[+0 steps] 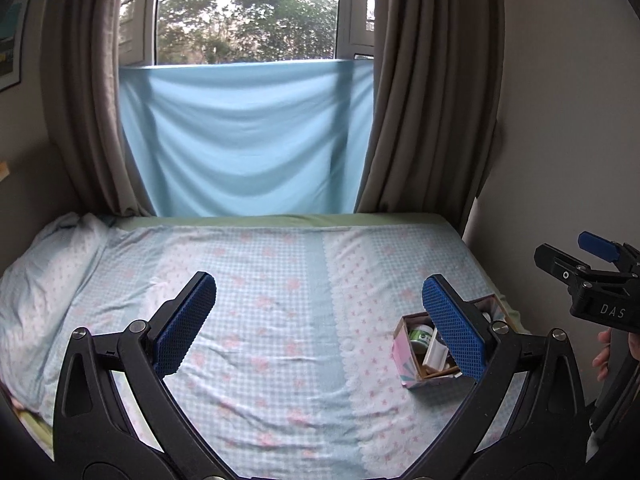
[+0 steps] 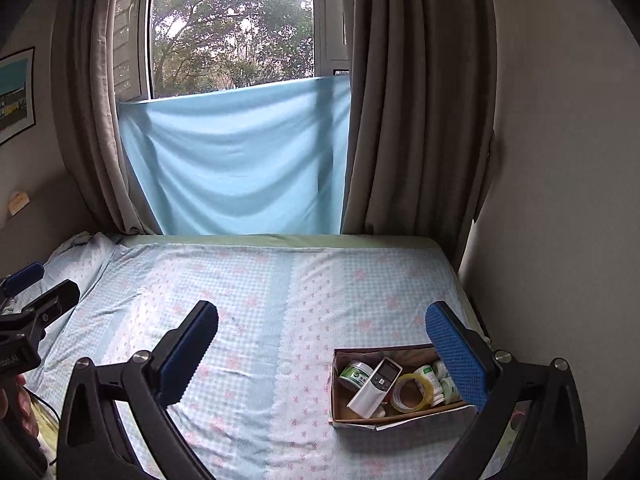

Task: Organize rigid objects

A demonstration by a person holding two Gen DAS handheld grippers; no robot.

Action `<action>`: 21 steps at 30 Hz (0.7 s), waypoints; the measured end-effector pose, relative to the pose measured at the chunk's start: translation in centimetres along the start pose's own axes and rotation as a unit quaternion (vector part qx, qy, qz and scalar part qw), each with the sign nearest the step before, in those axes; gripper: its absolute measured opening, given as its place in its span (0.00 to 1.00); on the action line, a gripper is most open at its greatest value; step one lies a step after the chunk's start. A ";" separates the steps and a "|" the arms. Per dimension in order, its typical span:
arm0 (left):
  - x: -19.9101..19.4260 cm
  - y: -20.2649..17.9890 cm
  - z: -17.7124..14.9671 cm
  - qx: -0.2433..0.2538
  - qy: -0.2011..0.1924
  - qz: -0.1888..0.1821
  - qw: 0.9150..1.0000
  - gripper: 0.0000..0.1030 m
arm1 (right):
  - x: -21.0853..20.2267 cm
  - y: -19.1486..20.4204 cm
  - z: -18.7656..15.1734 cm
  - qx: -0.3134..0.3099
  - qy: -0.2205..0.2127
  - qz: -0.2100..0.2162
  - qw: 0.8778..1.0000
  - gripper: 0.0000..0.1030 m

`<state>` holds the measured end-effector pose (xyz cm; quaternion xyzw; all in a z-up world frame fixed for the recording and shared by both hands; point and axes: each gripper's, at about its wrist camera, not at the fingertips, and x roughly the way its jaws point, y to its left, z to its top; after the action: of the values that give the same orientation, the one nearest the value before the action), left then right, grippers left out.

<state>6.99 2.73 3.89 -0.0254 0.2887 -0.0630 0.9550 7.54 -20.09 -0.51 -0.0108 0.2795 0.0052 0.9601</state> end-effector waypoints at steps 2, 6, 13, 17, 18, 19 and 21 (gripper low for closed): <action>-0.1 -0.3 -0.3 0.004 -0.005 0.001 1.000 1.00 | -0.4 0.0 0.2 0.002 -0.004 -0.004 1.000 1.00; 0.1 -0.7 -0.2 0.014 -0.004 0.000 1.000 1.00 | -0.6 -0.1 0.2 0.007 -0.007 -0.006 1.000 1.00; 0.1 -0.8 -0.1 0.015 -0.008 -0.003 1.000 1.00 | -0.5 0.1 0.4 0.002 -0.010 -0.007 1.000 1.00; 0.0 -0.7 0.1 0.014 -0.010 0.000 1.000 1.00 | -0.3 0.1 0.5 0.002 -0.010 -0.005 1.000 1.00; 0.1 -0.7 0.1 0.014 -0.009 0.000 1.000 1.00 | -0.2 0.1 0.5 0.003 -0.010 -0.003 1.000 1.00; 0.1 -0.7 0.1 0.014 -0.008 0.001 1.000 1.00 | -0.2 0.1 0.4 0.005 -0.009 -0.002 1.000 1.00; 0.1 -0.8 0.2 0.015 -0.008 0.001 1.000 1.00 | -0.2 0.1 0.4 0.004 -0.009 -0.001 1.000 1.00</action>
<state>7.10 1.97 4.05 -0.0112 0.2801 -0.0657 0.9577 7.60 -19.95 -0.04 -0.0071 0.2707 0.0027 0.9626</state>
